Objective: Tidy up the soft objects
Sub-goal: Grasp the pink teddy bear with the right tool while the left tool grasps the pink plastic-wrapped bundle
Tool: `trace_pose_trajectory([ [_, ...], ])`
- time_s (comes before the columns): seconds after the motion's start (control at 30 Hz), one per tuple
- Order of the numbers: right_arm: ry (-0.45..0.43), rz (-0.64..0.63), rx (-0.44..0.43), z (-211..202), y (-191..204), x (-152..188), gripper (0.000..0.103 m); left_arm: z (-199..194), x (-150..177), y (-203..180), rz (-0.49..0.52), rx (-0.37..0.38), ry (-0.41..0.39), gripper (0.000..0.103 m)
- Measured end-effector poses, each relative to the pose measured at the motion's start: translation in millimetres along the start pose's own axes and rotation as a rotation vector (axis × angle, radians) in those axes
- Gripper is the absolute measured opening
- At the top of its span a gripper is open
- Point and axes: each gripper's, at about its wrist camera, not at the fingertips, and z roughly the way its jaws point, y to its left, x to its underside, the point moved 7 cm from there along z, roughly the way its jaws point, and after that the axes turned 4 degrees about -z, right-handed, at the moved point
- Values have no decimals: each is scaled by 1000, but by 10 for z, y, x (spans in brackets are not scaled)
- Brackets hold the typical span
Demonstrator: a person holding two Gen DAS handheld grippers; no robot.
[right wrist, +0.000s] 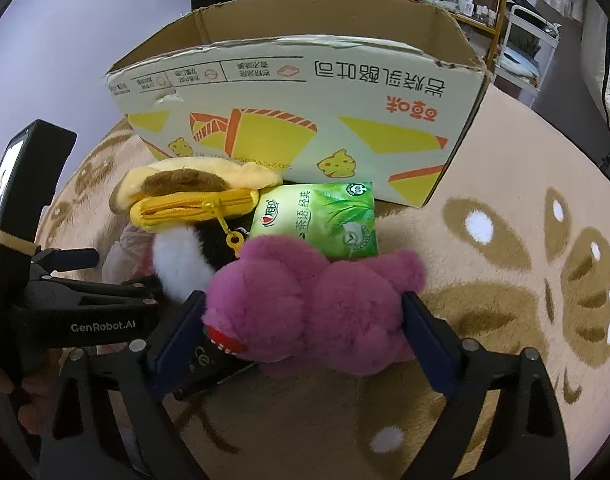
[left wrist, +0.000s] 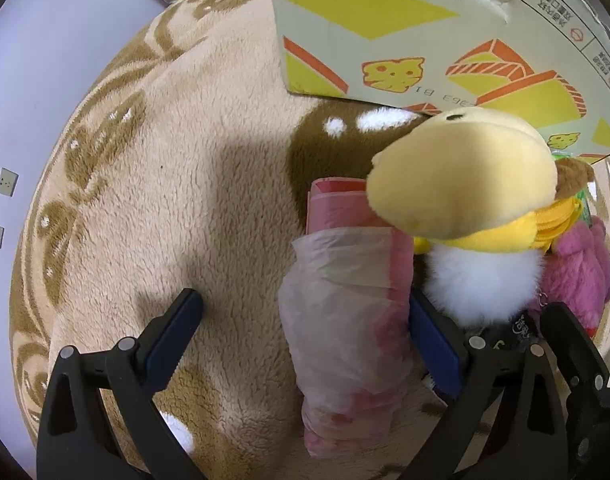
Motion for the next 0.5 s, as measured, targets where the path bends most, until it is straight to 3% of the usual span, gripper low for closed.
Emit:
trace_pose_trajectory([
  [0.3, 27, -81, 65, 116, 166, 60, 95, -49, 64, -54, 15, -4, 1, 91],
  [0.5, 19, -77, 59, 124, 181, 48, 92, -144, 83, -94, 32, 6, -10, 70],
])
